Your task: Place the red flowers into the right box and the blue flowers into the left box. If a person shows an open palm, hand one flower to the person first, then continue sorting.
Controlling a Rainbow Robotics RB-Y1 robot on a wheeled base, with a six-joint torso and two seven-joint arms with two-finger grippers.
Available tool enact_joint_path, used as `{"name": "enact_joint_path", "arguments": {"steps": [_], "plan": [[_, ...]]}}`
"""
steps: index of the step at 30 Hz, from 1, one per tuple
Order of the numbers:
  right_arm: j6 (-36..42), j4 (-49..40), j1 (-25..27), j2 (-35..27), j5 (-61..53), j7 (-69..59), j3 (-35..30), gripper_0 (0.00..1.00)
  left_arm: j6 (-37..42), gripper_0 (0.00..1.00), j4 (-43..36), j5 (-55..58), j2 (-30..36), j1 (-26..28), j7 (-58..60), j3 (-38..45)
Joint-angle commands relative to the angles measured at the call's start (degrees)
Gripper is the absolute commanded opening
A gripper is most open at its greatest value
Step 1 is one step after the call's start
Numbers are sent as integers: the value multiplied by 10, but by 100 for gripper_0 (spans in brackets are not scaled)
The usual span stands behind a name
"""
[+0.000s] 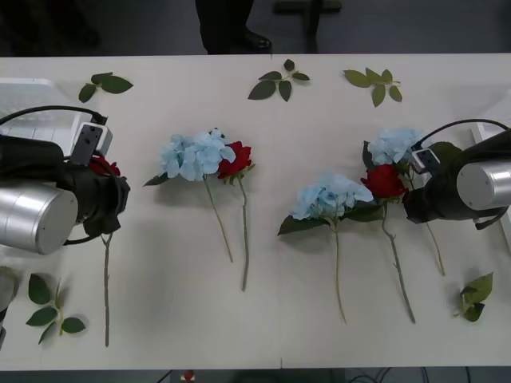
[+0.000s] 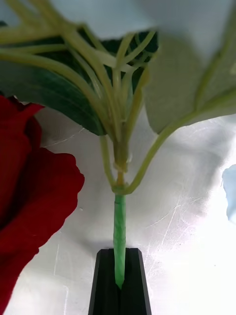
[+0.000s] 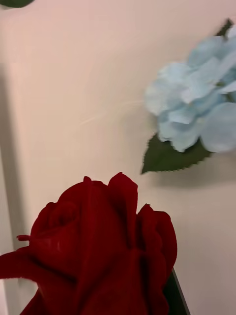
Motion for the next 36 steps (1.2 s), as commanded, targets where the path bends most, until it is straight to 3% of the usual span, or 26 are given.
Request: {"name": "enact_joint_path", "arguments": {"steps": [1,10,15,16,17,20,22,28,36], "plan": [[0,-8,-12,-5,-4,21,-15,0,-66,0,72,-53,-4,1,0,-26],[74,-86,-12,-30,-21,85,-94,0,-301,0,284,-104,-36,-11,7,-49],[138,-130,-12,-20,-69,175,-180,0,-329,3,318,-104,-43,-19,8,-51],[151,-142,-12,-16,-83,197,-198,0,-329,36,318,-105,-42,-19,9,-53],[162,-155,-12,-11,-102,220,-218,0,-328,61,318,-105,-43,-19,10,-53],[185,-163,-13,4,-184,262,-260,0,-312,92,312,-105,-40,-18,10,-52],[192,-163,-15,8,-221,269,-268,0,-299,100,304,-105,-40,-16,10,-51],[200,-163,-20,13,-356,262,-272,0,-181,100,200,-78,-22,18,14,-43],[233,-163,-34,33,-491,175,-271,0,-89,100,67,-13,-11,41,7,-26]]}}
